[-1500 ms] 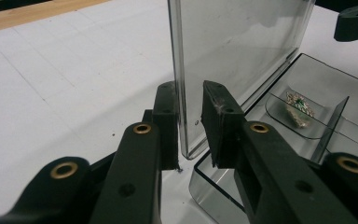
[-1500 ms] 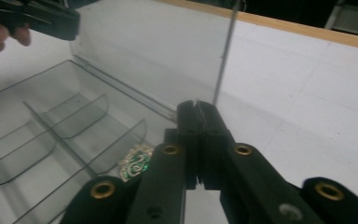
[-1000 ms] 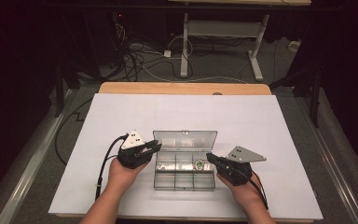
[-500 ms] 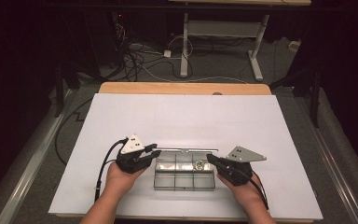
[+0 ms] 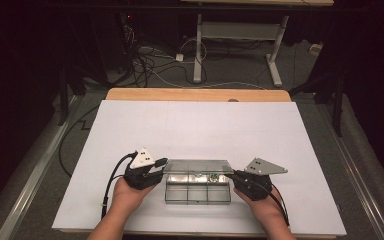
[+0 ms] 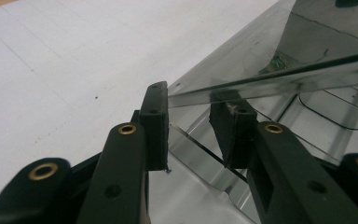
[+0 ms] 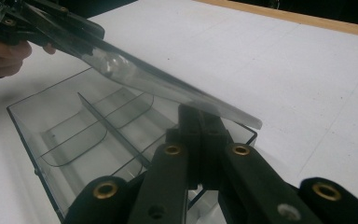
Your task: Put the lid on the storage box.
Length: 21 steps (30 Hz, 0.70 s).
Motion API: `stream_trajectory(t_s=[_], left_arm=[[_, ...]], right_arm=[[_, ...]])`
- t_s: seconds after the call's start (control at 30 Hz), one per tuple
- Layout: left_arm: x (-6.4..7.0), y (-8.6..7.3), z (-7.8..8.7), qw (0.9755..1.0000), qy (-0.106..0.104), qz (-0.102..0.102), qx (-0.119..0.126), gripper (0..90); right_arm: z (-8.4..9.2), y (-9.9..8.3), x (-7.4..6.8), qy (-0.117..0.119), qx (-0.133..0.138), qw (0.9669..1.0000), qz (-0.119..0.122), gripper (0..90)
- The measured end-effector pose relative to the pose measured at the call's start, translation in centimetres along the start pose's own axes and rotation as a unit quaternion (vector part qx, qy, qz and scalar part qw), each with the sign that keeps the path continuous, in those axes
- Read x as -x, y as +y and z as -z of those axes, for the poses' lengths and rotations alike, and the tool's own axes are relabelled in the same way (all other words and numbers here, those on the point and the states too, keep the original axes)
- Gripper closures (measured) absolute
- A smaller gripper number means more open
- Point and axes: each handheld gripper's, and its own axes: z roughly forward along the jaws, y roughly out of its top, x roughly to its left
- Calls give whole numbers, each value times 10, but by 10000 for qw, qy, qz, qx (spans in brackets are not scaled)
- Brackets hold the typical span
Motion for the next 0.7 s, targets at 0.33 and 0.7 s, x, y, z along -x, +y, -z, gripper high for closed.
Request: stream_trajectory(t_s=[0.33, 0.7], left_arm=[[1, -29, 28, 9985, -53, 521, -144, 548], [19, -19, 20, 9978, -517, 421, 59, 829]], right_arm=[[0, -1, -3, 22, -57, 10000, 31, 900], [1, -5, -4, 28, -118, 9999, 14, 900]])
